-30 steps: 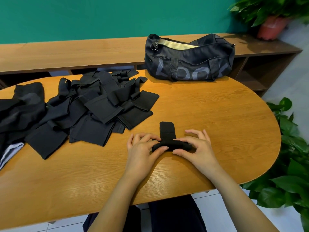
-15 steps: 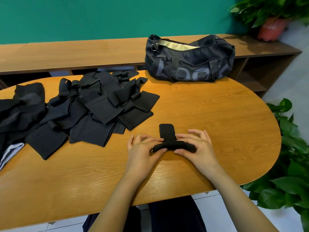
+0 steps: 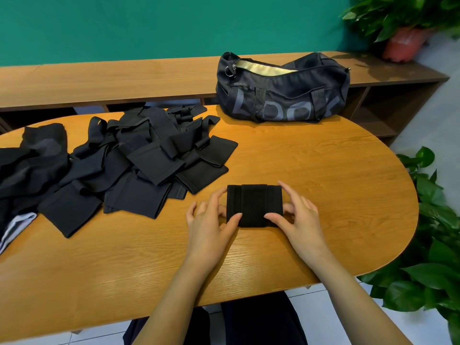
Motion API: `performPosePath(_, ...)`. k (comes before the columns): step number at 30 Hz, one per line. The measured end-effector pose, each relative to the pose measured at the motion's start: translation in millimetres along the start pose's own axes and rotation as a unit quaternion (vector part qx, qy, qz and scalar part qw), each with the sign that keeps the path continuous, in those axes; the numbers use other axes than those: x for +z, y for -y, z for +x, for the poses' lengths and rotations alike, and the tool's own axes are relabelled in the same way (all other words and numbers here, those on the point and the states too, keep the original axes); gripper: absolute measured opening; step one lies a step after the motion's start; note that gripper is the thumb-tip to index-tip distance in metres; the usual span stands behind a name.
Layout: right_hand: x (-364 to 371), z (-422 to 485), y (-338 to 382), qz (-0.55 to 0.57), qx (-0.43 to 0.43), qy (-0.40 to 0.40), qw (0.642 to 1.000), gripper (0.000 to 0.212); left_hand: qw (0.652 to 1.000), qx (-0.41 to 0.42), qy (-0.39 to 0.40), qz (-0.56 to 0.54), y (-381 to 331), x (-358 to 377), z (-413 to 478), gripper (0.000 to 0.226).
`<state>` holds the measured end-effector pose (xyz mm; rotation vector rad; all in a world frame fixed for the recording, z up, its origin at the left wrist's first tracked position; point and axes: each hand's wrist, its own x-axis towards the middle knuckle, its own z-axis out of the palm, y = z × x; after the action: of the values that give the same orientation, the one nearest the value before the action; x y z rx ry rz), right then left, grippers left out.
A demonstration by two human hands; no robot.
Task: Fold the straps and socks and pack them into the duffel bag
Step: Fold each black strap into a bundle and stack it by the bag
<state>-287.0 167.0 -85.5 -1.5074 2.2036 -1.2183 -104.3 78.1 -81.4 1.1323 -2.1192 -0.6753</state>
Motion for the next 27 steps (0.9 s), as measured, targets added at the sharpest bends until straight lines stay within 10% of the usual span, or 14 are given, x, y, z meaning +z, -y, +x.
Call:
performPosePath(4,-1,0,1,-0.015,0.006,-0.009,1.0,0.085,1.0,-0.005,-0.006,0.013,0,0,0,0.068)
performPosePath(9,-1,2,4,-0.104,-0.003,-0.006,0.995,0.08,0.995,0.06,-0.007,0.077,1,1,0,0.029)
performPosePath(18,-1,-5,11,-0.201,-0.092,0.007,0.975,0.055,0.973,0.063,0.128,0.182,-6,2,2,0.074)
performPosePath(27,4,18,23,-0.337,-0.096,0.094,0.932,0.079,0.972,0.054,0.039,0.223,3,-13,41,0.078)
